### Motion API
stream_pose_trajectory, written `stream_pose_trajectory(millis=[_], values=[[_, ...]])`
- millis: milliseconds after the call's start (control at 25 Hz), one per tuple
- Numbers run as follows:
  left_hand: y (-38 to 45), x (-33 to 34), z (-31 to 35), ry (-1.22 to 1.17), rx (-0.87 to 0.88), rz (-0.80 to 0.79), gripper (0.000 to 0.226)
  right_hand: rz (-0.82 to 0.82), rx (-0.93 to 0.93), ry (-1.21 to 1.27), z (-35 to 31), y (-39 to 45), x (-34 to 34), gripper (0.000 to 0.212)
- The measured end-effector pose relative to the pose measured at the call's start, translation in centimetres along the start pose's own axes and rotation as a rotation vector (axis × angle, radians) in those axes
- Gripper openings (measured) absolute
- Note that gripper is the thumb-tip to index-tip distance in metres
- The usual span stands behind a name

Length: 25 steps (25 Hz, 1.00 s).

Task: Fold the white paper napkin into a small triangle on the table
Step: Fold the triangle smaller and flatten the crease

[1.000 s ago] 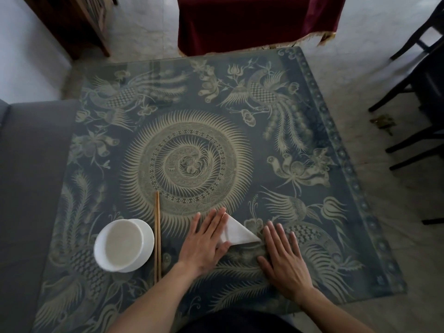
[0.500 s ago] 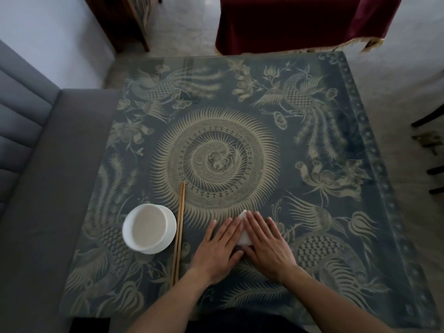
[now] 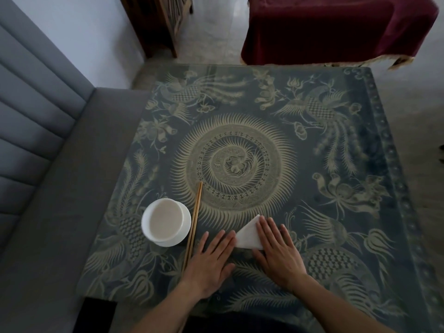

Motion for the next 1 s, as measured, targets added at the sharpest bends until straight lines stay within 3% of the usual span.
stream_pose_trajectory(millis=[360, 680, 1000], values=[[-1.5, -0.3, 0.5, -0.026, -0.061, 0.026, 0.064, 0.023, -0.014, -0.019, -0.1, 0.0, -0.4, 0.074], [3.7, -0.6, 4.6, -0.029, 0.109, 0.061, 0.069, -0.006, 0.003, -0.04, -0.2, -2.5, -1.1, 0.071], [1.3, -0.2, 1.7, 0.006, 0.051, 0.047, 0.065, -0.033, 0.093, -0.044, 2.0, -5.0, -1.6, 0.072]])
Point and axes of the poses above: each hand's wrist, its own y-axis towards the middle knuckle, its own x-axis out of the palm, z = x × y, the point moved 1 cm from there along y, towards the middle knuckle, and after that the axes turned 7 degrees about z, right-handed, at the moved point
